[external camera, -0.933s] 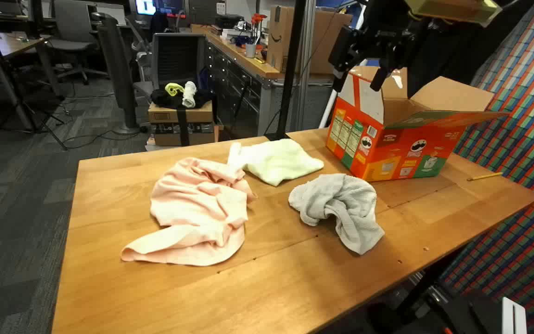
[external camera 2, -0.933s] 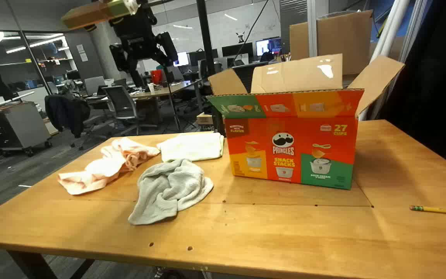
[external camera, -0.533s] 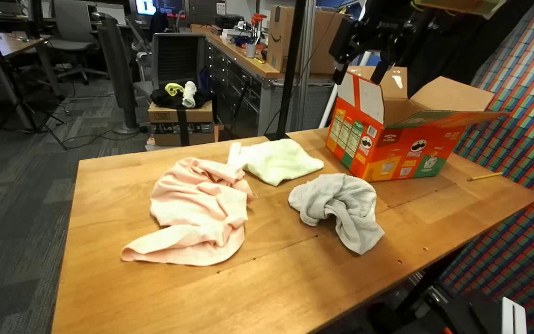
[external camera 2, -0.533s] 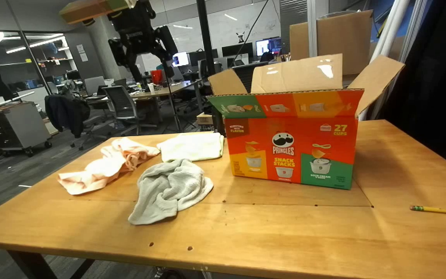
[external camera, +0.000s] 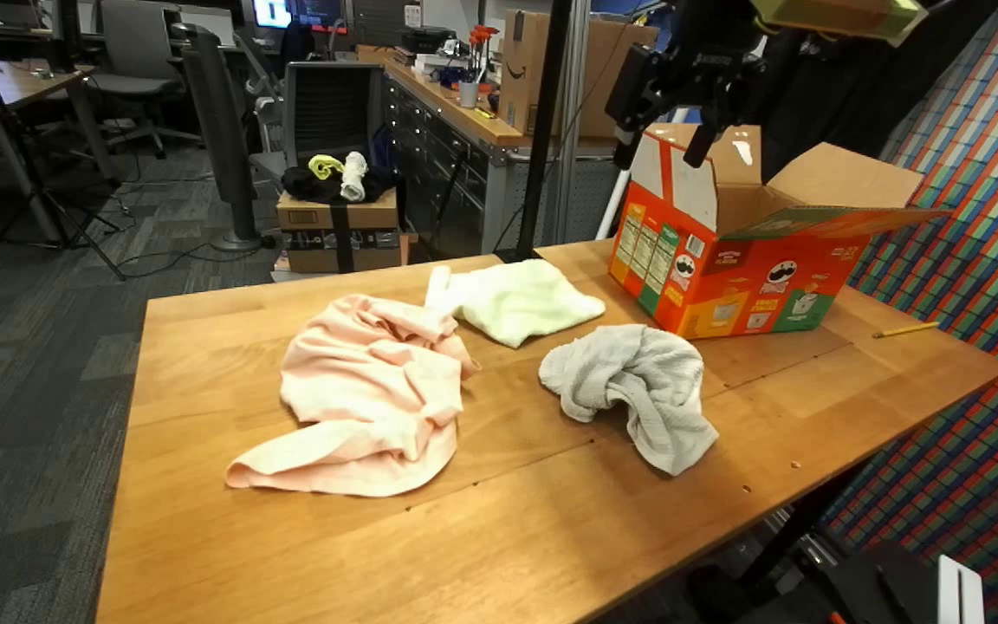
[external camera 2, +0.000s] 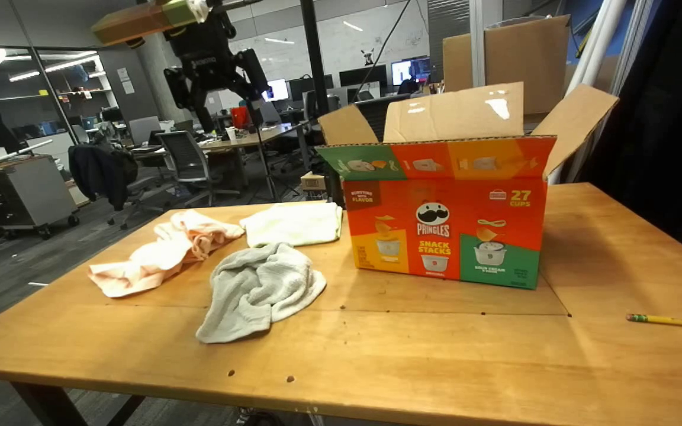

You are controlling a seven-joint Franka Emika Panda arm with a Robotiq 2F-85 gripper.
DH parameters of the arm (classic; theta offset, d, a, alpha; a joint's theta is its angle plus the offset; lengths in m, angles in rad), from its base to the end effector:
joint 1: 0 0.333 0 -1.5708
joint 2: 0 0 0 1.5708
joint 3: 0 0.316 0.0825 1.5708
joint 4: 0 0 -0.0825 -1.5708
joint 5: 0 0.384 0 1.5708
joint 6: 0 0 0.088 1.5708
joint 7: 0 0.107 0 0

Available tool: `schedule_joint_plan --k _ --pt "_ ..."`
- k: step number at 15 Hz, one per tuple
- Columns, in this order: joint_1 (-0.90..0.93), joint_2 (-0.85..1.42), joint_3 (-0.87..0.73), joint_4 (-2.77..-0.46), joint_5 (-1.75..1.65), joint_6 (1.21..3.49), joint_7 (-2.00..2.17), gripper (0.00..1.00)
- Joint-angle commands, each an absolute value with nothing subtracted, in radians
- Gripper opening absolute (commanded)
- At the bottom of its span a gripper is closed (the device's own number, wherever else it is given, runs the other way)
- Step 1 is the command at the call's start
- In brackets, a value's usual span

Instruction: Place the peach t-shirt inside the box

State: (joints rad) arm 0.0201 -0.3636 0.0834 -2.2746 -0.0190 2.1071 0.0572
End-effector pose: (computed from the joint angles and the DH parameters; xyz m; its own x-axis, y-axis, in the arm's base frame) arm 0.4590 0.0498 0.5189 0.9792 0.0544 0.1957 0.0482 -0.9982 0.0364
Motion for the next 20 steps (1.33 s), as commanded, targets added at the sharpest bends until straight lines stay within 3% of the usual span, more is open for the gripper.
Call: schedule_joint_plan --k 1,20 --pt "0.064 -0.311 0.112 -2.221 -0.019 2.111 0.05 1.0" --pt "0.267 0.154 0.284 -1.913 0.013 2.259 -0.111 1.0"
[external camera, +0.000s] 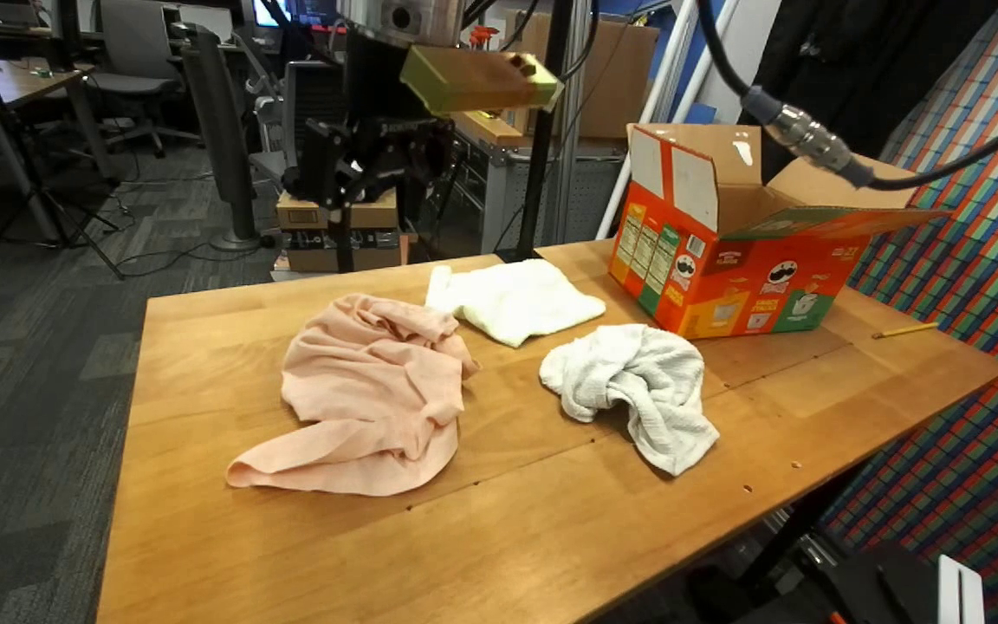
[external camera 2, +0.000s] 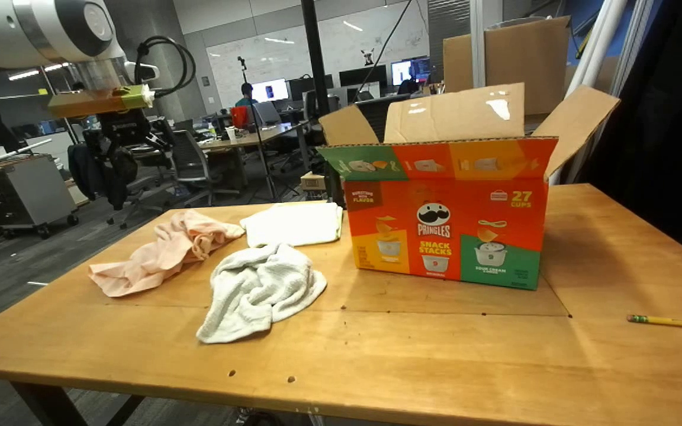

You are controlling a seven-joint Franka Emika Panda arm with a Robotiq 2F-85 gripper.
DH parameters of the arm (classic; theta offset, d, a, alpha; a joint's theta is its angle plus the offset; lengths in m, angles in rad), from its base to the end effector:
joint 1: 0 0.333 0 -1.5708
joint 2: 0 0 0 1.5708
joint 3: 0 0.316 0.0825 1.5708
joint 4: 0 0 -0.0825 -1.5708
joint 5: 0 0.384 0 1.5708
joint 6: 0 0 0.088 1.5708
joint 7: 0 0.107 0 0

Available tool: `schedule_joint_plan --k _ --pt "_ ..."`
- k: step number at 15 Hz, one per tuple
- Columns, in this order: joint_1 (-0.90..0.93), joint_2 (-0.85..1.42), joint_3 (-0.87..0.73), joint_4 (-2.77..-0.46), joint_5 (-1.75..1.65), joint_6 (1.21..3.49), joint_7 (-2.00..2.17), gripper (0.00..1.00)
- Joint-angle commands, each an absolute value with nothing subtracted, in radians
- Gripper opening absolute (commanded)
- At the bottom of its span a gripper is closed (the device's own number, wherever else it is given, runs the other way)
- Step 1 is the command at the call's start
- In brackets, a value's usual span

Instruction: Place the peach t-shirt inside the box

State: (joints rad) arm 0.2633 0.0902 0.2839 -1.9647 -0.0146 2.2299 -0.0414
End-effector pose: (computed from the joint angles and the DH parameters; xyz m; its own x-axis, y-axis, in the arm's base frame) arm 0.5091 0.3056 0.4466 0.8162 0.5497 0.1781 0.5593 -0.8289 -0.0049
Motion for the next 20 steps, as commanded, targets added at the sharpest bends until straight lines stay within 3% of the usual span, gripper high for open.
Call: schedule_joint_plan --k 1,20 --pt "0.265 0.167 0.284 -1.915 0.018 2.264 -0.131 1.0" --pt "0.194 0.304 0.294 -2.085 0.105 2.341 -0.452 1.0"
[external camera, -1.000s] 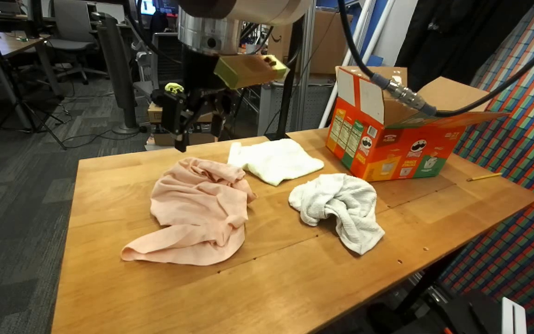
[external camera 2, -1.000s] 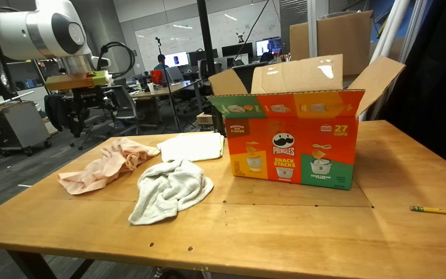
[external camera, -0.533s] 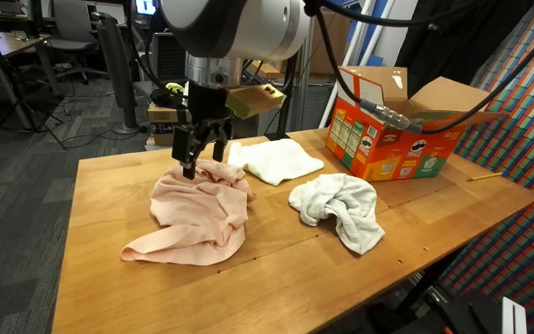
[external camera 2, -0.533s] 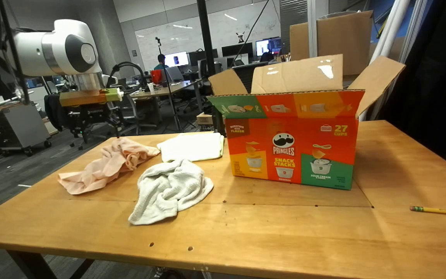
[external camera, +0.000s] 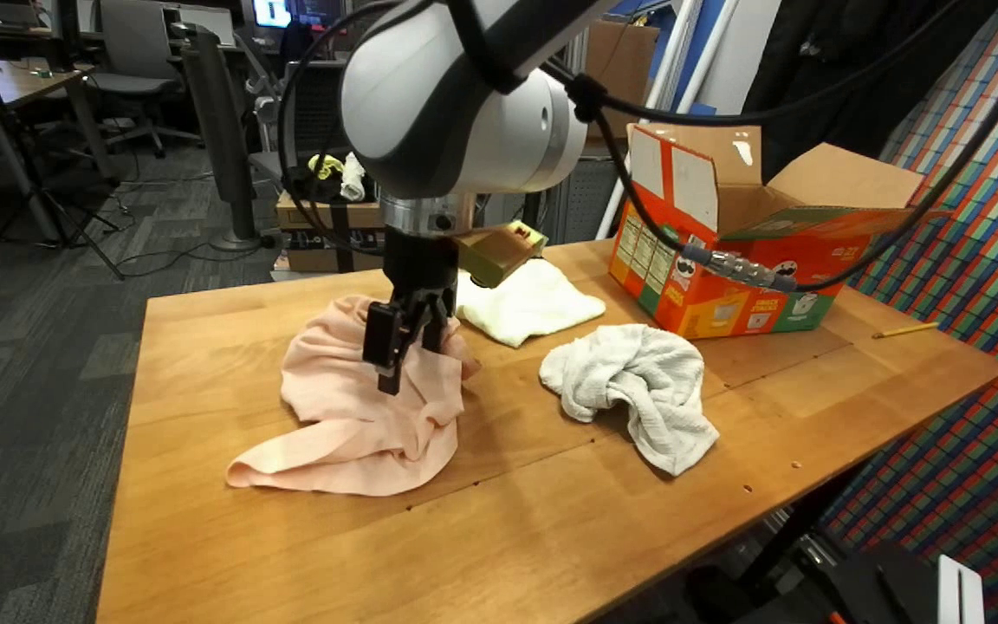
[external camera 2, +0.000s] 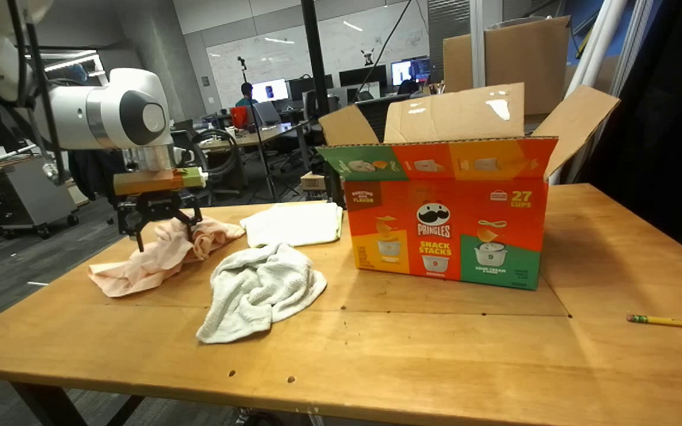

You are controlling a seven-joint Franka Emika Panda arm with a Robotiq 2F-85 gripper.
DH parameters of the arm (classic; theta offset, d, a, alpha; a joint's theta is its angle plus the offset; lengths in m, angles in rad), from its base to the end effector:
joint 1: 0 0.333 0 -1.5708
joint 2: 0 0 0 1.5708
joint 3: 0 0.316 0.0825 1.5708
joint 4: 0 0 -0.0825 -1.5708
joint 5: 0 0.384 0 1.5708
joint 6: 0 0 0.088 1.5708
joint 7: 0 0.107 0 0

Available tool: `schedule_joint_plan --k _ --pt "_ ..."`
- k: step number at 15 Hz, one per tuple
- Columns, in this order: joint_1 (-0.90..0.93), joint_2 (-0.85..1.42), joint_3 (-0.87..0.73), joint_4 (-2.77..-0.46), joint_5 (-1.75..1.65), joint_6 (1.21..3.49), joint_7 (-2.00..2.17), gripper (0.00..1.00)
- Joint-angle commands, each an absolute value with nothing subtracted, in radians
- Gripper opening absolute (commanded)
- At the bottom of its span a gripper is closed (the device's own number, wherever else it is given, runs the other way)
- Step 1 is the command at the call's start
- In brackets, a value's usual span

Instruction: Place the peach t-shirt inside the box

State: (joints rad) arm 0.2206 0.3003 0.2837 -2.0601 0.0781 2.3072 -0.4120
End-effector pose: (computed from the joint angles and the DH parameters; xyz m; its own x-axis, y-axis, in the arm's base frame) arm 0.5123 0.2804 0.2913 0.6589 0.7521 0.0117 0.7453 -0.6507 -0.1454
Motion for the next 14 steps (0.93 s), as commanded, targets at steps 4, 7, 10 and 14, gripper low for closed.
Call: schedule_joint_plan --k 4,7,10,14 --pt "0.181 0.315 0.291 -2.105 0.09 2.351 -0.447 0.73" --pt "0.182 0.303 0.288 -2.122 0.074 2.35 -0.438 0.49" --pt "0.183 0.277 0.287 -2.137 0.07 2.329 -0.43 0.27" --pt "0.184 0.196 0.284 -2.174 0.06 2.293 -0.413 0.0"
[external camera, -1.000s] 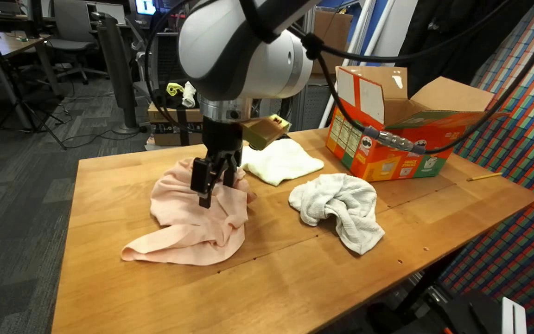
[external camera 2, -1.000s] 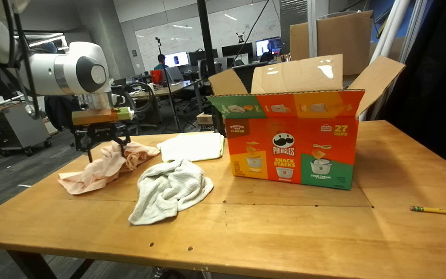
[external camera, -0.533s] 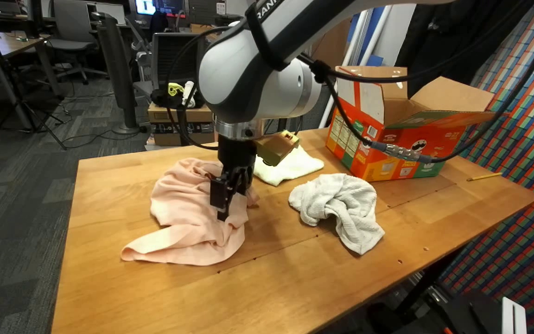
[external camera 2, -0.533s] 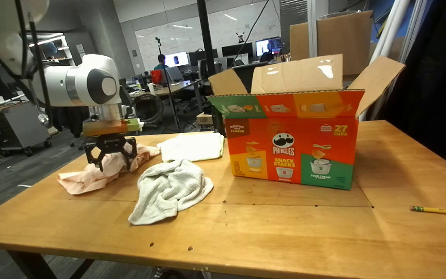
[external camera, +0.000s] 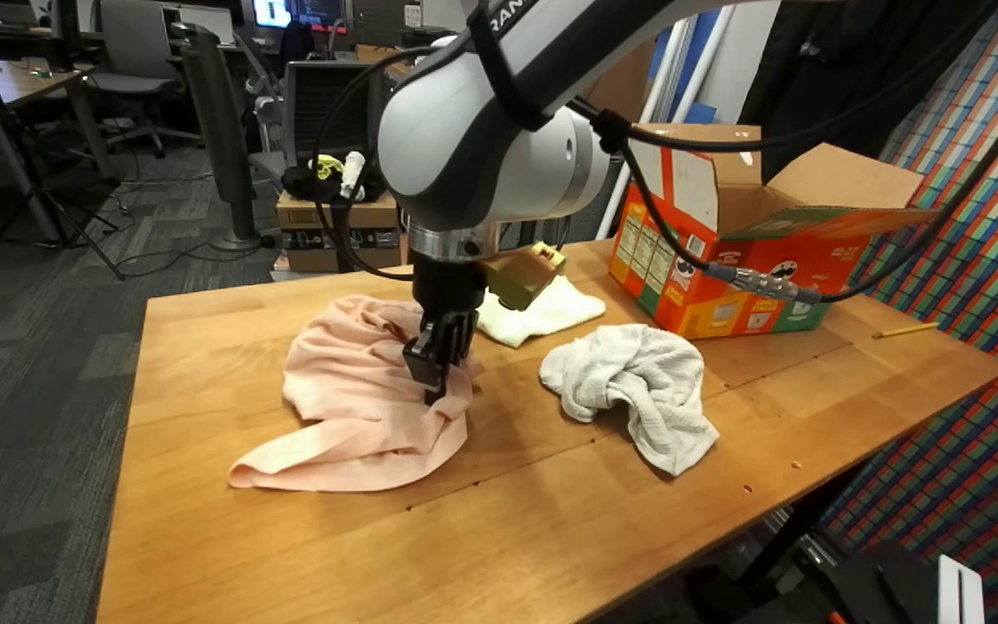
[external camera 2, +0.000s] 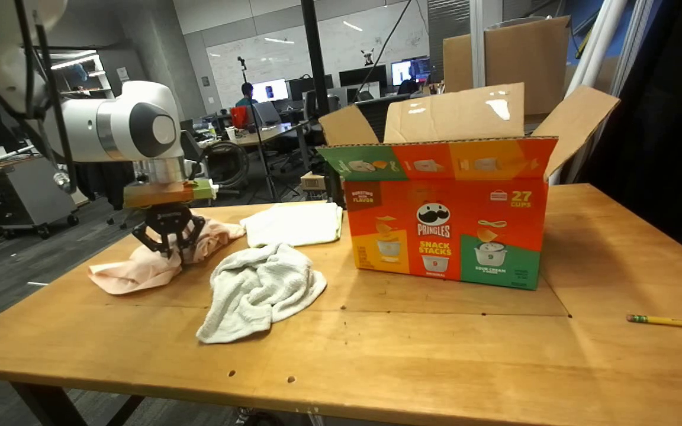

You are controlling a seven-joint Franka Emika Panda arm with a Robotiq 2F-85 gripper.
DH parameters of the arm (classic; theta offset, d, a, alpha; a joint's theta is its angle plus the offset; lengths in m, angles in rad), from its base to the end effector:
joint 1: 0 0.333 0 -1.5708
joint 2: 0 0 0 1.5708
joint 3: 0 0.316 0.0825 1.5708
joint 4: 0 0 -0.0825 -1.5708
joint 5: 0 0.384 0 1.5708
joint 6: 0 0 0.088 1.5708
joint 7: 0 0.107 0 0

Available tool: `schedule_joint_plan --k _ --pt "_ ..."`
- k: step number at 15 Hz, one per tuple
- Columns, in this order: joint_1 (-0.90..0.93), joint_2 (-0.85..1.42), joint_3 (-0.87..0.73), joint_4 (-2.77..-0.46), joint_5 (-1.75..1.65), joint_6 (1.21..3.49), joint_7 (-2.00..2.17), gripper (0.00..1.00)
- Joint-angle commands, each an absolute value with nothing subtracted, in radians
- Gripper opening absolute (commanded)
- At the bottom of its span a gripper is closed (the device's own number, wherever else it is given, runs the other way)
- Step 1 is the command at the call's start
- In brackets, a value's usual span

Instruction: Place the peach t-shirt inside the box

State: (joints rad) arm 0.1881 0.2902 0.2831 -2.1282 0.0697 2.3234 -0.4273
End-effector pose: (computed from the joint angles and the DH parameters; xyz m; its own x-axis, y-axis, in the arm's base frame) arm 0.5023 0.2558 0.2705 0.6650 0.7463 -0.0283 0.7351 -0.6608 -0.1516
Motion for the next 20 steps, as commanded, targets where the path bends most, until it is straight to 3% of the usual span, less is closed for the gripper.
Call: schedule_joint_plan --k 1,10,20 --pt "0.184 0.173 0.282 -2.18 0.056 2.285 -0.41 0.0" --pt "0.171 -0.057 0.2 -2.119 -0.04 2.234 -0.414 0.01" --pt "0.138 -0.083 0.128 -1.801 -0.132 2.319 -0.326 0.01"
